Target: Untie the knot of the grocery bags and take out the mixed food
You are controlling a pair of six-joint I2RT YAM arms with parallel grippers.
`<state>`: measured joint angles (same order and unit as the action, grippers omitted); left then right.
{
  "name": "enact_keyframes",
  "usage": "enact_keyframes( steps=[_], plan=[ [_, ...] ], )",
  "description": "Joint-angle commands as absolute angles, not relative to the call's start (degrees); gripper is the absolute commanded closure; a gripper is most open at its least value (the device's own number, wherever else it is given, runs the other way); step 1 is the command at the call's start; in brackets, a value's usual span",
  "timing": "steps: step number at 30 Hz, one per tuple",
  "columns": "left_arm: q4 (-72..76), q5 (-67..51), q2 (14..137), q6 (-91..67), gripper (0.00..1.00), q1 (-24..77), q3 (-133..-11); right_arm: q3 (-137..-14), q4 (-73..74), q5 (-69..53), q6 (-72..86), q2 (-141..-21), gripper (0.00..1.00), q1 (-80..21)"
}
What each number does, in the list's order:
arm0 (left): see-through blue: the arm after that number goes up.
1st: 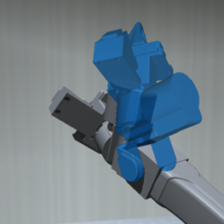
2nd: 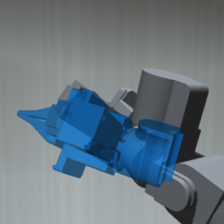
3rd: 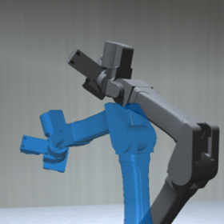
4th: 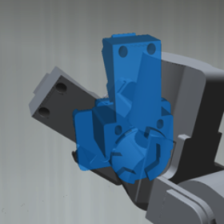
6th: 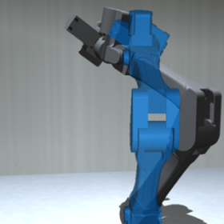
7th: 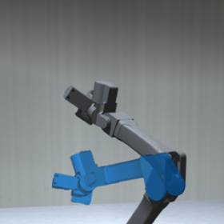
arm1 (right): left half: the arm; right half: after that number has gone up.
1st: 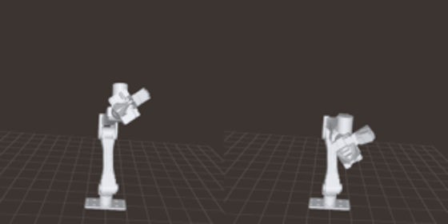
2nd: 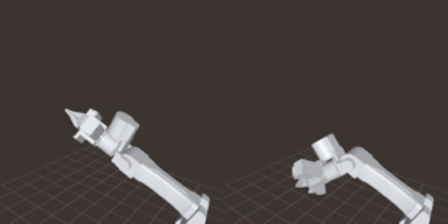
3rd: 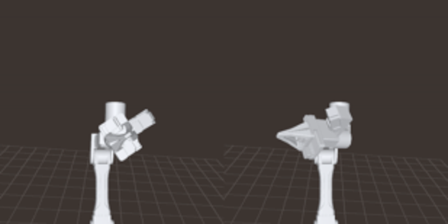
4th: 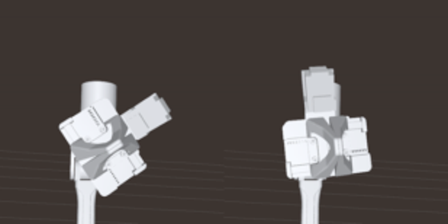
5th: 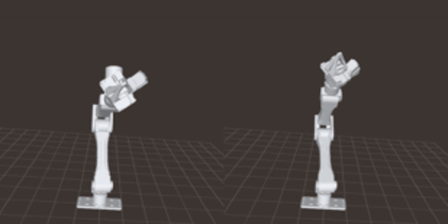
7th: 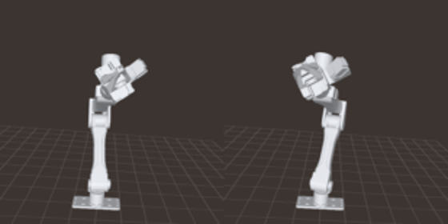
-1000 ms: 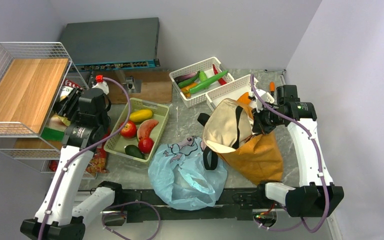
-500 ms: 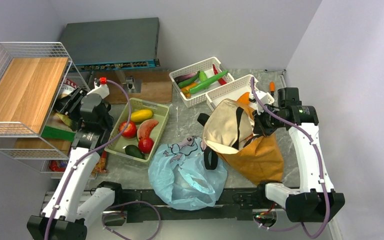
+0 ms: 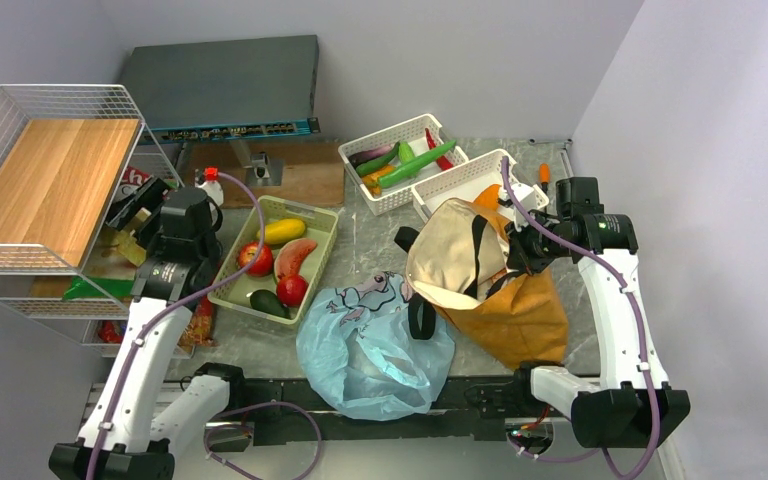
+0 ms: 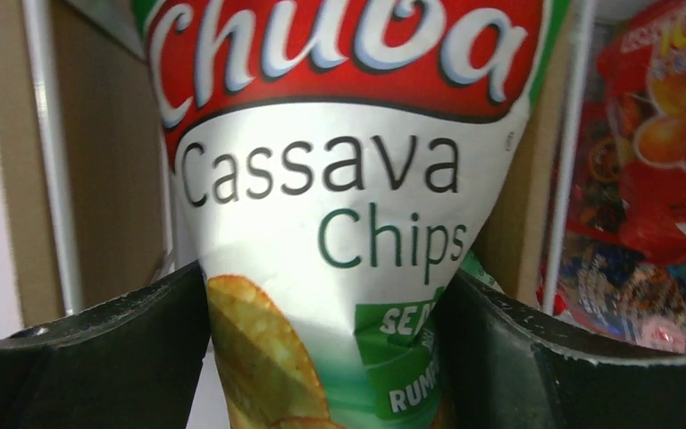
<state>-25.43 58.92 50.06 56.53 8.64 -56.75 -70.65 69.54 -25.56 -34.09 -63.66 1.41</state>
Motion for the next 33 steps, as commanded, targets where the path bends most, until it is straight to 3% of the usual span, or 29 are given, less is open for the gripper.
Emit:
enact_keyframes(
  steps=[1,8,12,18,26,33],
  plan=[
    [-44.17,50.39,49.57,48.0,0.15,8.26,-62.0,-70.22,70.23,-25.05,-34.82,-62.57,1.0,1.58],
    [-40.4,50.44,48.34,55.61,0.47,8.26,-60.26,-70.64,70.24,-25.22,-34.6,-63.1,1.0,1.52],
    [-32.97,52.61,47.2,64.16,0.45,8.26,-57.88,-70.66,70.27,-25.1,-34.54,-63.07,1.0,1.53],
    [-37.27,51.58,49.12,67.82,0.48,8.26,-61.71,-70.29,70.08,-25.15,-34.09,-62.95,1.0,1.53],
    [-33.11,50.49,50.41,74.46,0.84,6.34,-61.5,-69.78,70.06,-25.05,-33.85,-62.39,1.0,1.53],
    [-20.08,48.55,48.3,87.04,0.95,2.25,-53.56,-69.11,69.96,-24.64,-33.69,-61.7,1.0,1.57]
  ],
)
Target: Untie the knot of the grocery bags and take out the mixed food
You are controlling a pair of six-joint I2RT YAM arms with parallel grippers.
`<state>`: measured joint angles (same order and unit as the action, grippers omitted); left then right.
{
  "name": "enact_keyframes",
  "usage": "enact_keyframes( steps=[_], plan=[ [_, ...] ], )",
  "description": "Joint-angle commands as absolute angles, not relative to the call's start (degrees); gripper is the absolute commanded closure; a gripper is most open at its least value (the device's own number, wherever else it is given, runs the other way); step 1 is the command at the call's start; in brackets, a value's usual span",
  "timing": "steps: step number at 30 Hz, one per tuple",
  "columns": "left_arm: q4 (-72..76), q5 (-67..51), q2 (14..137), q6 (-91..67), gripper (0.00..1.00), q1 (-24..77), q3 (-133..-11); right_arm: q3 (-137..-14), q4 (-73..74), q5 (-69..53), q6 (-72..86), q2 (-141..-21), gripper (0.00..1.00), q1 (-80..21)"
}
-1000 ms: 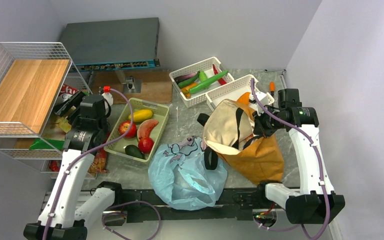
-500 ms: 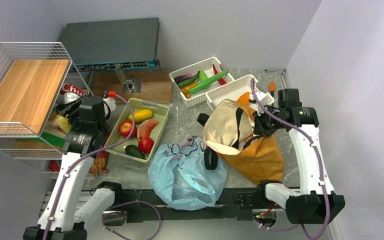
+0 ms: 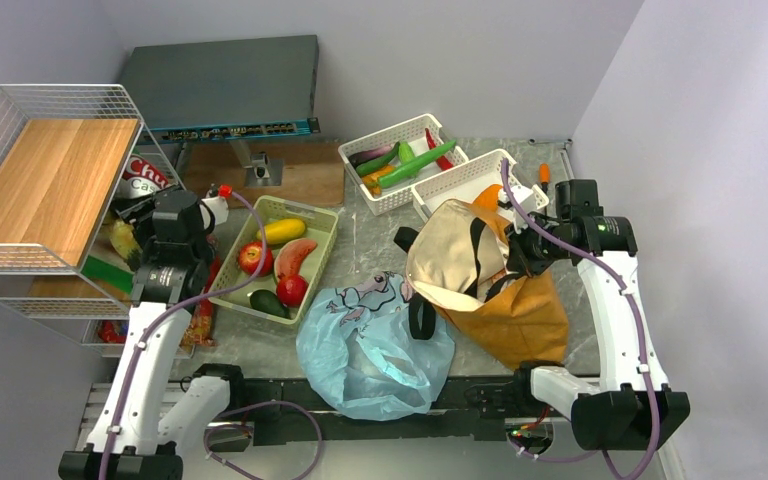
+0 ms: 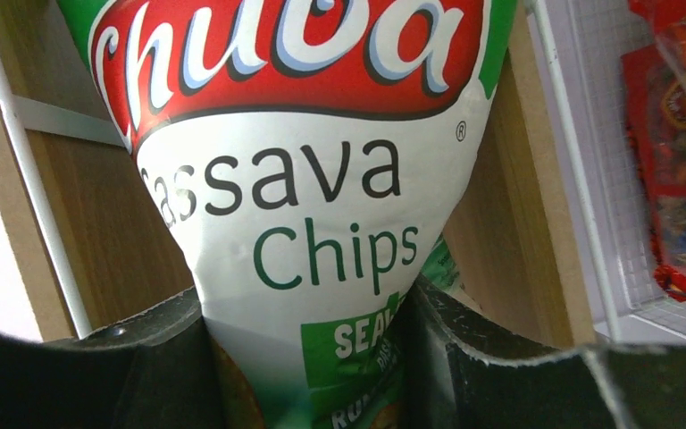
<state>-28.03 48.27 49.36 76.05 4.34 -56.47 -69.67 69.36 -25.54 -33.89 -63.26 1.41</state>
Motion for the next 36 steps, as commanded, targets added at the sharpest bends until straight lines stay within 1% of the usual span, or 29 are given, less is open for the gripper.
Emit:
enact_keyframes(
  steps=[1,4,8,12,15,16,17,19,21,27,30,33,36],
  plan=[
    [-19.98,48.48,48.52,87.21,0.95,1.75,-53.37,-69.04,69.86,-24.68,-33.74,-61.59,1.0,1.56],
    [-19.49,47.68,49.31,87.24,0.95,0.13,-53.24,-68.74,69.91,-24.56,-33.63,-61.4,1.0,1.52],
    [-17.77,46.25,50.25,88.43,0.97,-5.32,-53.23,-68.4,70.07,-24.09,-33.91,-61.03,1.0,1.58],
    [-15.81,46.37,49.84,90.14,0.99,-5.93,-52.53,-68.08,70.03,-24.18,-33.75,-60.86,1.0,1.52],
    [-15.93,46.44,49.99,89.76,0.98,-6.47,-52.02,-68.03,69.93,-24.25,-33.72,-60.91,1.0,1.53],
    [-15.86,46.31,50.18,89.6,0.92,-6.93,-51.89,-68.13,69.9,-24.25,-33.82,-61.0,1.0,1.53],
    [-16.37,46.35,50.58,89.15,0.81,-7.41,-51.9,-68.24,69.88,-24.26,-33.81,-61.1,1.0,1.55],
    [-20.79,45.88,51.13,85.79,0.37,-7.64,-54.13,-68.35,69.85,-24.08,-33.95,-61.14,1.0,1.55],
    [-26.92,44.36,51.64,81.76,0.25,-7.46,-57.2,-68.38,69.94,-24.02,-34.02,-61.22,1.0,1.55],
    [-44.84,41.18,52.48,72.87,0.18,-4.44,-62.45,-67.85,69.42,-24.42,-33.37,-61.01,1.0,1.61],
    [-49.08,40.34,52.13,70.96,0.12,-2.15,-62.93,-67.85,69.29,-24.48,-33.22,-61.1,1.0,1.54],
    [-52.14,39.88,52.08,68.92,0.09,1.4,-63.93,-67.93,69.22,-24.44,-33.15,-61.24,1.0,1.52],
    [-51.78,41.68,51.8,68.9,0.03,4.6,-63.16,-68.03,69.17,-24.45,-33.03,-61.49,1.0,1.51]
  ],
)
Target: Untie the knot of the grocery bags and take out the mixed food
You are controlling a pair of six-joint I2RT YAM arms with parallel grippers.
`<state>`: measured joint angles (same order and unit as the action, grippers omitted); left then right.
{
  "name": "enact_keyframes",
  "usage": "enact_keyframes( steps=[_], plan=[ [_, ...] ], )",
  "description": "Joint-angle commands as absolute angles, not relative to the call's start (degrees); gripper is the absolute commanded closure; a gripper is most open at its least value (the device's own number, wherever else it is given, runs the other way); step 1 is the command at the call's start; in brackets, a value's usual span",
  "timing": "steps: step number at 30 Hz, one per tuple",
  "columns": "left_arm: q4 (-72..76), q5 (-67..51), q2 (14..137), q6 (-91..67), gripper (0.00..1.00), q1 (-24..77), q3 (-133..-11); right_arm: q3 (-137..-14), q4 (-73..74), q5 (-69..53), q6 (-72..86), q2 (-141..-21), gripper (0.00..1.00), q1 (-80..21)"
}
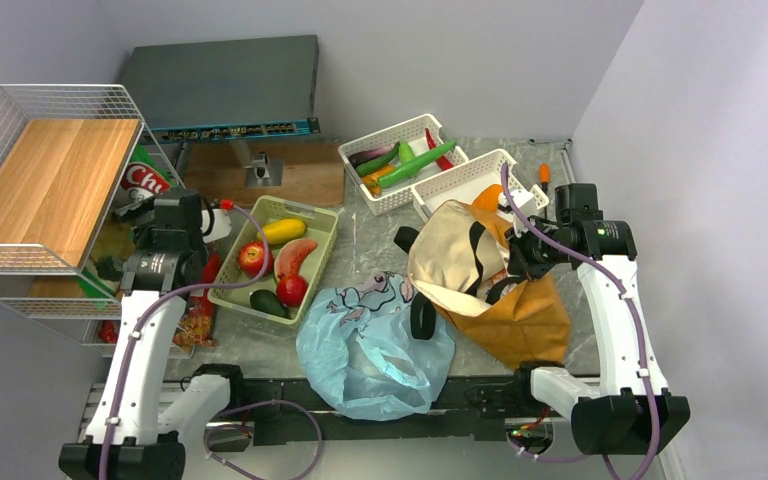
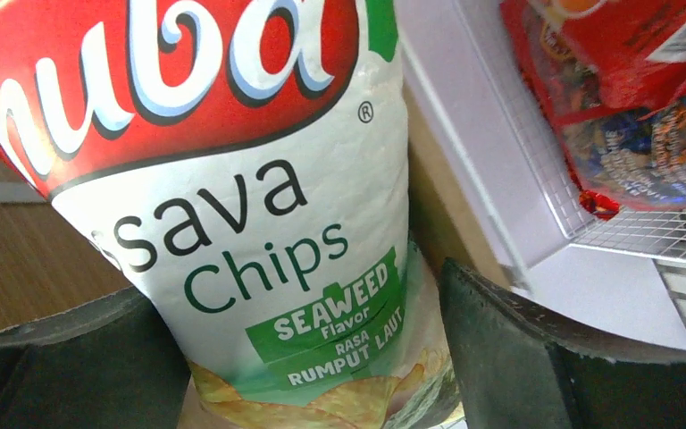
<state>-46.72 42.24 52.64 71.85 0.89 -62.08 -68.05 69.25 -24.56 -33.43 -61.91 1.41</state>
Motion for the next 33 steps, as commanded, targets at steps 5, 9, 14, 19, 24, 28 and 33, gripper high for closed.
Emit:
enact_keyframes(
  steps=[5,9,14,19,24,28,33],
  plan=[
    [-43.1,46.75,49.74,74.53,0.0,7.91,-57.67,-67.86,69.2,-24.21,-32.87,-61.42,1.0,1.57],
    [-40.44,49.34,50.85,75.27,0.05,7.37,-56.47,-67.76,69.18,-24.17,-32.52,-61.35,1.0,1.58],
    [-35.0,50.17,52.82,77.68,0.34,3.71,-58.73,-67.4,69.35,-24.07,-32.37,-61.07,1.0,1.52],
    [-26.83,49.23,52.49,83.95,0.46,0.12,-58.93,-67.05,69.2,-24.21,-32.19,-61.12,1.0,1.58],
    [-21.7,48.18,51.46,89.78,0.39,-5.61,-54.74,-67.11,68.98,-24.41,-32.19,-61.35,1.0,1.56],
    [-21.69,46.96,50.01,91.34,0.01,-7.95,-52.38,-66.99,69.03,-24.26,-32.39,-61.26,1.0,1.56],
    [-22.67,45.8,48.23,92.8,0.01,-7.57,-50.8,-66.88,68.92,-24.57,-32.51,-61.42,1.0,1.52]
  ],
)
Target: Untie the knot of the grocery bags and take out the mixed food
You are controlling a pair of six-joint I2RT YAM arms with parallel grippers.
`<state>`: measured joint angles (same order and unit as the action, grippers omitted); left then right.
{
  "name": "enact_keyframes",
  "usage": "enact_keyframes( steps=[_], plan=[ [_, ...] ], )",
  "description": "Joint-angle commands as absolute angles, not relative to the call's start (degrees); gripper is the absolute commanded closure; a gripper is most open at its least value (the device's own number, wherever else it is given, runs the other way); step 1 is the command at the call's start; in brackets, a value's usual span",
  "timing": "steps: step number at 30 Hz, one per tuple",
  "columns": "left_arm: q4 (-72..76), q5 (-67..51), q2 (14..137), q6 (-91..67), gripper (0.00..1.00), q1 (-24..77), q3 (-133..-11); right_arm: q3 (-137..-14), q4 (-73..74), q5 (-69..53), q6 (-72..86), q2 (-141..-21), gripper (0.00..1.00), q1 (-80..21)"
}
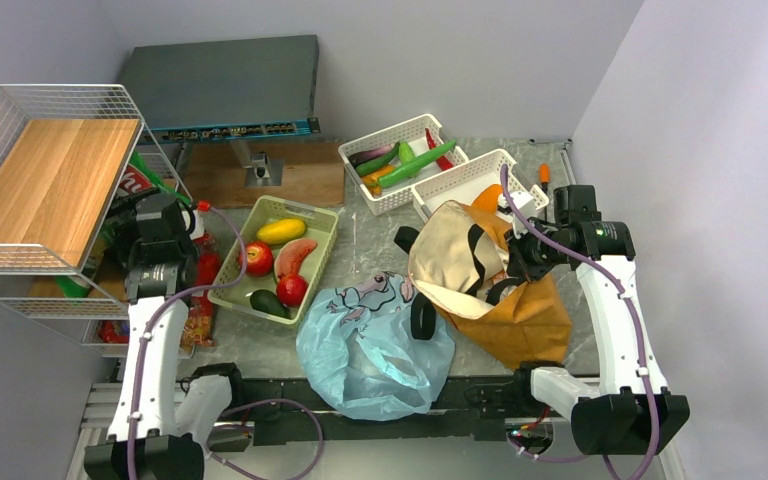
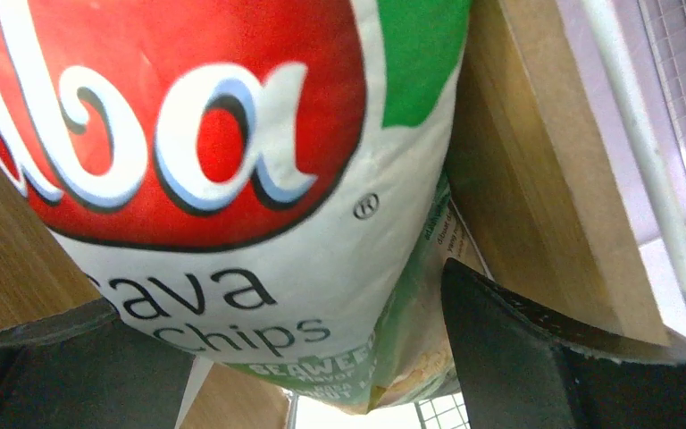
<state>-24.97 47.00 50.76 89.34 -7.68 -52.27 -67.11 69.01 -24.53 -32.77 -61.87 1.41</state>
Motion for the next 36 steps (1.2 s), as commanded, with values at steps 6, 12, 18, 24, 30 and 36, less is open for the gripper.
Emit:
enact_keyframes(
  steps=[6,12,18,24,30,36],
  plan=[
    [-12.25,45.72,43.92,102.15,0.01,-4.6,-44.13,-66.8,68.49,-25.08,-32.35,-61.94,1.0,1.58],
    [-10.55,47.84,43.49,103.96,0.0,0.28,-43.3,-66.36,68.45,-24.87,-32.46,-61.59,1.0,1.52],
    [-24.05,50.85,44.96,93.49,0.01,9.72,-47.8,-65.81,68.34,-24.51,-32.29,-61.04,1.0,1.5],
    [-35.28,52.77,47.78,83.48,0.01,15.64,-52.69,-65.78,67.99,-24.43,-31.93,-61.1,1.0,1.54],
    [-36.82,51.69,48.95,81.19,0.01,17.45,-54.44,-66.32,67.99,-24.35,-31.83,-61.99,1.0,1.5],
    [-34.17,48.88,48.65,83.19,0.23,19.5,-53.65,-66.64,67.28,-24.94,-31.43,-62.98,1.0,1.58]
  ],
)
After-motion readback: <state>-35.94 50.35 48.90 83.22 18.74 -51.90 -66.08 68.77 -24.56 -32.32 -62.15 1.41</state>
